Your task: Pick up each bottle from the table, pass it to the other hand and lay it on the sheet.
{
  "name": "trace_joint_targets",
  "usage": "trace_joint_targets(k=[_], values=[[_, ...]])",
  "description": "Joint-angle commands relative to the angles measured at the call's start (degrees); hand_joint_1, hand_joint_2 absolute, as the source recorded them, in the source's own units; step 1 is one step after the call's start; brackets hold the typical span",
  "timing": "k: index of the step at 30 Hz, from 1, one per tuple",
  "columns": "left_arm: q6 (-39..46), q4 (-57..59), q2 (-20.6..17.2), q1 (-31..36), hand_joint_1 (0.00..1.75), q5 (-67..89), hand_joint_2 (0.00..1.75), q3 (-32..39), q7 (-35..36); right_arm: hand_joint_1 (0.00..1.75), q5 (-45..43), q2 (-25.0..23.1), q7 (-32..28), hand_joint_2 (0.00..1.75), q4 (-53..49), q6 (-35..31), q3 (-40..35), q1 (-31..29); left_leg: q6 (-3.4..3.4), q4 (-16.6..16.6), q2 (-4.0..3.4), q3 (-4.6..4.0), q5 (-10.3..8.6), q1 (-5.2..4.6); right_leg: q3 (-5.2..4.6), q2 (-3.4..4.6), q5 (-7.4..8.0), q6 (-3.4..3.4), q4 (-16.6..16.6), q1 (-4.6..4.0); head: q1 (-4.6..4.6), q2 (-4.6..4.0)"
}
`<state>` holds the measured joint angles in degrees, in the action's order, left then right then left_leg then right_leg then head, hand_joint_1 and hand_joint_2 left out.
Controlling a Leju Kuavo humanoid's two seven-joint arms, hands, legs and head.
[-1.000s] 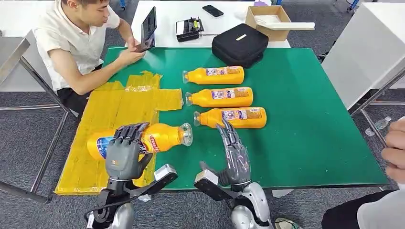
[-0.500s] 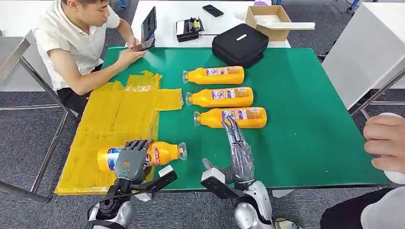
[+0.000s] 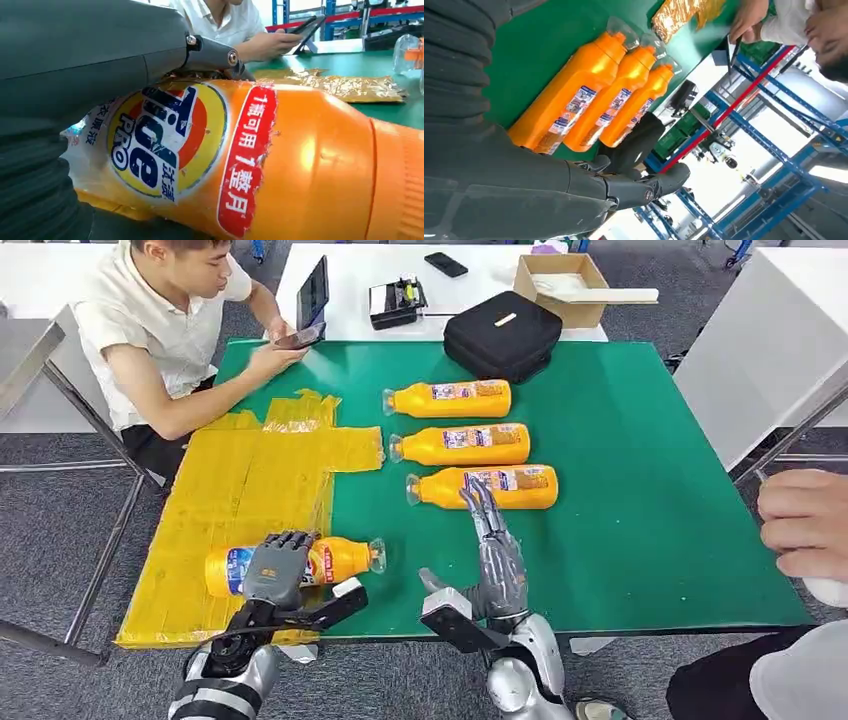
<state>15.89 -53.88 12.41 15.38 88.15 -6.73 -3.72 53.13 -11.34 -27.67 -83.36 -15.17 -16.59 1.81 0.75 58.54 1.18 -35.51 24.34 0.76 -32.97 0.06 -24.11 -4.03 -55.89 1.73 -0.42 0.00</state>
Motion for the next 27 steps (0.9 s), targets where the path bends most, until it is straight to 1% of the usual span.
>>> trace_joint_targets(k=[1,2,4,5,7,8,10,12,15,17,18,19,20,21,22,23,25,26,27], values=[[-2.34,8.03,-1.56,2.61,0.0,0.46,1.75,0.81,0.16,0.0,-0.79,0.65,-0.58,1.75,4.96,0.63,1.06,-2.43,0.0,-0.08,-0.25,0.23,0.04,0.02,0.17,0.14,0.02,0.23,0.09,-0.06,0.0,0.0],[-2.34,8.03,-1.56,2.61,0.0,0.46,1.75,0.81,0.16,0.0,-0.79,0.65,-0.58,1.75,4.96,0.63,1.06,-2.43,0.0,-0.07,-0.13,0.19,0.01,0.0,0.14,0.06,0.01,0.14,0.06,-0.02,0.0,0.0],[-2.37,8.18,-1.59,2.48,0.0,0.46,1.75,0.82,0.16,0.0,-0.83,0.75,-0.66,1.75,4.99,0.64,1.11,-2.47,0.0,-0.12,-0.25,0.33,0.02,0.01,0.27,0.12,0.02,0.28,0.13,-0.07,0.0,0.0],[-2.37,8.18,-1.59,2.48,0.0,0.46,1.75,0.82,0.16,0.0,-0.83,0.75,-0.66,1.75,4.99,0.64,1.11,-2.47,0.01,-0.07,-0.16,0.25,0.01,0.0,0.21,0.1,0.02,0.13,0.07,-0.03,0.0,0.0],[-1.85,9.05,-1.47,3.02,0.0,0.72,1.75,0.45,0.23,0.0,-0.93,0.71,-0.73,1.75,5.58,0.64,1.4,-2.59,0.01,-0.14,-0.3,0.38,0.01,0.01,0.3,0.17,0.05,0.29,0.13,-0.06,0.0,0.0],[-2.04,9.19,-1.29,3.06,0.0,0.69,1.75,0.38,0.19,0.0,-0.96,0.7,-0.79,1.75,5.71,0.69,1.38,-2.59,0.01,-0.1,-0.21,0.34,0.0,0.0,0.28,0.13,0.04,0.19,0.09,-0.03,0.0,0.0],[-2.96,9.81,-1.07,3.28,0.0,0.18,1.75,0.0,-0.66,0.0,-1.0,0.83,-0.93,1.75,6.62,0.86,1.33,-2.95,0.01,-0.12,-0.23,0.37,-0.02,-0.01,0.29,0.13,0.05,0.23,0.11,-0.04,0.0,0.0],[-5.67,12.03,-0.98,3.88,0.0,-2.37,1.75,-0.02,-2.3,0.0,-1.71,0.98,-1.57,1.75,8.13,1.13,1.37,-3.73,0.01,-0.1,-0.15,0.35,-0.05,-0.01,0.28,0.08,0.04,0.16,0.1,-0.02,0.0,0.0],[-5.78,14.34,-1.29,4.39,0.0,-2.96,1.75,-0.54,-2.69,0.0,-2.01,0.95,-1.97,1.75,9.36,1.25,1.45,-4.75,-0.01,-0.12,-0.15,0.37,-0.08,-0.02,0.3,0.09,0.05,0.15,0.11,-0.01,0.0,0.0],[-4.14,15.34,-1.26,4.66,0.0,-3.4,1.75,-0.69,-2.3,0.0,-1.98,0.82,-2.1,1.75,9.66,1.16,1.47,-5.11,0.0,-0.16,-0.17,0.44,-0.1,-0.02,0.38,0.12,0.07,0.19,0.14,-0.01,0.0,0.0],[-2.93,14.76,-1.24,4.37,0.0,-3.29,1.75,-0.91,-2.09,0.0,-1.97,0.79,-2.08,1.75,9.46,1.2,1.39,-5.16,0.0,-0.1,-0.07,0.46,-0.08,-0.02,0.44,0.07,0.03,0.12,0.09,0.0,0.0,0.0],[-2.27,13.73,-1.08,3.94,0.0,-3.25,1.75,-1.23,-2.34,0.0,-1.95,0.7,-2.08,1.75,9.21,1.19,1.4,-5.05,0.0,-0.21,-0.28,0.52,-0.12,-0.01,0.44,0.18,0.12,0.31,0.21,-0.05,0.0,0.0],[-2.66,12.8,-0.87,3.61,0.0,-3.26,1.75,-1.44,-2.34,0.0,-1.93,0.68,-2.09,1.75,8.93,1.15,1.36,-4.88,-0.01,-0.14,-0.2,0.58,-0.09,-0.02,0.51,0.16,0.07,0.21,0.13,-0.02,0.0,0.0],[-2.72,11.04,-0.53,2.82,0.0,-3.89,1.75,-1.2,-2.35,0.0,-1.93,0.65,-2.09,1.75,8.67,1.15,1.38,-4.7,-0.01,-0.17,-0.25,0.58,-0.11,-0.02,0.51,0.18,0.1,0.28,0.16,-0.04,0.0,0.0],[-2.78,7.95,-0.03,1.37,0.0,-4.48,1.75,-1.71,-3.14,0.0,-1.8,0.52,-2.01,1.75,8.44,1.01,1.53,-4.44,-0.01,-0.07,-0.05,0.56,-0.08,-0.02,0.55,0.06,0.03,0.12,0.07,-0.01,0.0,0.0],[-3.04,6.23,0.29,0.55,0.0,-4.48,1.75,-2.39,-3.37,0.0,-1.71,0.5,-1.96,1.75,8.26,0.92,1.56,-4.2,0.0,-0.11,-0.15,0.57,-0.09,-0.03,0.52,0.12,0.06,0.2,0.1,-0.02,0.0,0.0],[-1.33,-1.33,1.5,-2.83,0.0,-5.04,1.75,-5.01,-4.99,0.0,-1.15,0.13,-1.71,1.75,7.41,0.38,1.81,-3.42,0.0,-0.12,-0.19,0.56,-0.08,-0.01,0.51,0.12,0.06,0.25,0.13,-0.04,0.0,0.0],[-1.71,-3.46,1.56,-3.84,0.0,-4.98,1.75,-5.86,-4.45,0.0,-1.13,0.07,-1.71,1.75,7.14,0.34,1.89,-3.22,0.0,-0.06,-0.04,0.56,-0.05,-0.04,0.53,0.05,-0.01,0.11,0.04,0.01,0.0,0.0],[-1.52,-5.84,1.86,-4.77,0.0,-5.74,1.75,-6.81,-4.7,0.0,-1.1,0.01,-1.7,1.75,6.79,0.3,1.99,-3.02,0.01,-0.07,-0.12,0.55,-0.04,-0.04,0.51,0.08,0.0,0.17,0.06,0.0,0.0,0.0]])
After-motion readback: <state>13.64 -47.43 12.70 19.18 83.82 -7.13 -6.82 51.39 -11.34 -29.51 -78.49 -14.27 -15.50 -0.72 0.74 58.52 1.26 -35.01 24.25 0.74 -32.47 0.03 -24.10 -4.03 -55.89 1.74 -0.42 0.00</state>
